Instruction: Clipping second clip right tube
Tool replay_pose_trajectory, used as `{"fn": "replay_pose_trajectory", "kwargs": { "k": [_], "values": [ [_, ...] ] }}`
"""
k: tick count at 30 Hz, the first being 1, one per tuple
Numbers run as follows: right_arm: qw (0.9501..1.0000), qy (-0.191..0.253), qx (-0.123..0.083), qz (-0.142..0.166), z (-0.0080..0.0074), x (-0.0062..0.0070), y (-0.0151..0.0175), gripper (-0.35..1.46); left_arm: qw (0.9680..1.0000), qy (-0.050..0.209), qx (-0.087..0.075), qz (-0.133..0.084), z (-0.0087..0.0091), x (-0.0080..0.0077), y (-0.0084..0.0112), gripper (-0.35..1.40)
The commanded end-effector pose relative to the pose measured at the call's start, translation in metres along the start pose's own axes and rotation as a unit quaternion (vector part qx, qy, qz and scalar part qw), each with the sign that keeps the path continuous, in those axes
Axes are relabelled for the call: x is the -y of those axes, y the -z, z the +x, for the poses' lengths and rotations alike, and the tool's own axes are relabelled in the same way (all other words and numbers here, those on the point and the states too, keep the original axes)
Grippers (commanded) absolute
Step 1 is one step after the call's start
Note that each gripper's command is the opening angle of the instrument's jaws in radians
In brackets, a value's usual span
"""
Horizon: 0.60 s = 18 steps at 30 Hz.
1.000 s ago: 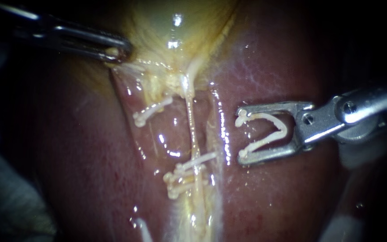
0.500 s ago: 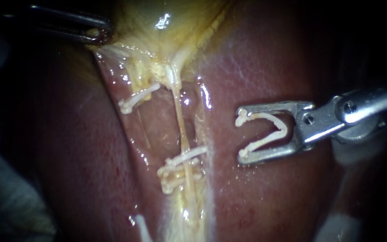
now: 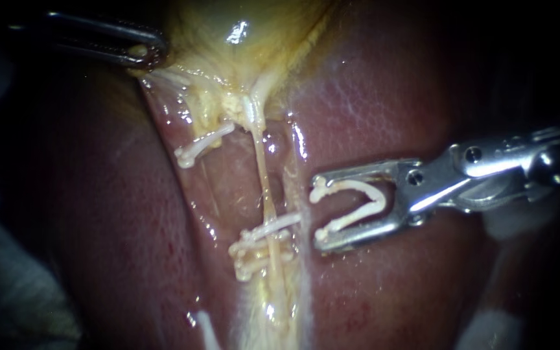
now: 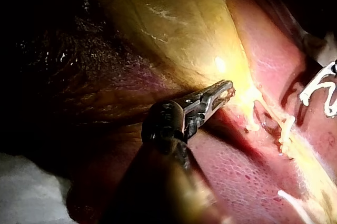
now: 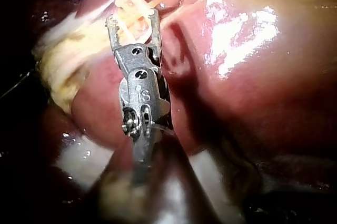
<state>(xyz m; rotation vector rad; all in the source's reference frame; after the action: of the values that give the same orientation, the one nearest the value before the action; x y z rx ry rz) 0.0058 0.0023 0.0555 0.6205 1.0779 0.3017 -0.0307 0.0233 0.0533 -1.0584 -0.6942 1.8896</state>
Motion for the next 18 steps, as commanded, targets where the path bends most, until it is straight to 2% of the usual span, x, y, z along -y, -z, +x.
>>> {"fn": "replay_pose_trajectory", "kwargs": {
  "k": [1,6,18],
  "values": [
    [1.0000,-0.004,0.000,0.001,-0.0003,-0.0003,-0.0003,0.46,1.0000,0.000,0.000,0.000,0.0000,-0.0001,0.0000,-0.35],
    [0.9995,-0.031,-0.008,0.007,-0.0016,-0.0017,-0.0016,0.47,1.0000,0.000,0.001,-0.001,0.0000,-0.0003,-0.0001,-0.35],
    [0.9979,-0.063,-0.010,0.007,-0.0040,-0.0047,-0.0040,0.48,1.0000,-0.005,0.001,-0.002,0.0000,-0.0009,-0.0002,-0.35]
  ]
}}
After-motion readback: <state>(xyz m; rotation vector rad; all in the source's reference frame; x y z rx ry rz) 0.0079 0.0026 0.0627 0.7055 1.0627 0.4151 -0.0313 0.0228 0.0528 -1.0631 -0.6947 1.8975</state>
